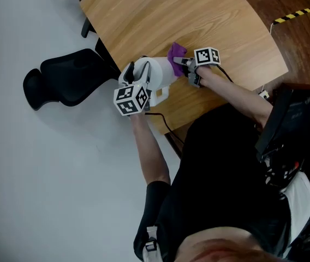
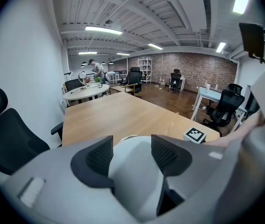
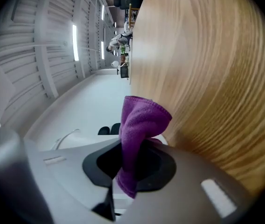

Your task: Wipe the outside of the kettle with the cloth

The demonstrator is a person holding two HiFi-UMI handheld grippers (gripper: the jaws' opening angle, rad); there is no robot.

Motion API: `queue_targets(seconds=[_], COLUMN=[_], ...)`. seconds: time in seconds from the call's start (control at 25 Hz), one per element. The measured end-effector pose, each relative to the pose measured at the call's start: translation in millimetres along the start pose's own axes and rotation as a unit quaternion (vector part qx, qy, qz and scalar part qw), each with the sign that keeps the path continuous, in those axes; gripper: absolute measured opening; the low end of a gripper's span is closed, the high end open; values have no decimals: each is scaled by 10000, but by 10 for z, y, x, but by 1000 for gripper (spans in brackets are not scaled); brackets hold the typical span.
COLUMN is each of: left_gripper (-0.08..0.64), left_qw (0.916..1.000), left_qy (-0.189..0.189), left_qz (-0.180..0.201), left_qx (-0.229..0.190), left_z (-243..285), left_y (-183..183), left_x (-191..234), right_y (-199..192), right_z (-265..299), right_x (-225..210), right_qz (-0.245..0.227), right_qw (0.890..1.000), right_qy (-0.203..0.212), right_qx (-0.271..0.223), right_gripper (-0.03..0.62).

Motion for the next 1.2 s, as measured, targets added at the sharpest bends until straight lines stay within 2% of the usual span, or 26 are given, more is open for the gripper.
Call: queue_targets(seconds=[0.16, 0.4, 0.56, 0.64, 0.8, 0.92, 1.0, 1.08, 1.2], left_gripper=[236, 238, 236, 238, 238, 241, 241, 235, 226], left_qw=[10000, 9999, 9980, 9945, 9799, 9719, 9729, 9788, 9892], left_qy=[29, -133, -542, -886, -1603, -1870, -1862, -1722, -1272], left_qz=[-29, 25, 326, 558, 1185, 1428, 1372, 1100, 685], left_qx=[-60, -21, 48, 89, 45, 20, -30, -137, -240], left_z=[-52, -8, 34, 79, 68, 29, 31, 31, -41], left_y=[-8, 8, 52, 64, 23, 20, 33, 78, 88], left_x=[-30, -31, -127, -269, -661, -804, -773, -668, -460], right_y=[-7, -15, -35, -63, -210, -292, -307, -274, -241], right_z=[86, 115, 54, -99, -505, -665, -698, -721, -799], right_x=[-377, -410, -407, -421, -453, -488, -482, -337, 262], right_qz=[-20, -146, -170, -113, -42, 108, 144, 33, 98], right_qw=[9986, 9969, 9963, 9964, 9964, 9977, 9983, 9992, 9998], right_qy=[-453, -542, -579, -638, -717, -599, -516, -384, 104], right_qx=[265, 548, 608, 553, 459, 302, 221, 140, -109], right_gripper=[55, 55, 54, 54, 54, 55, 55, 55, 57])
Point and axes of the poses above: the fingertips, and each gripper's own axes: z forward along the fingers, x to its left, y out of its top, the point moved 1 cm from there along -z, backward along the fingers
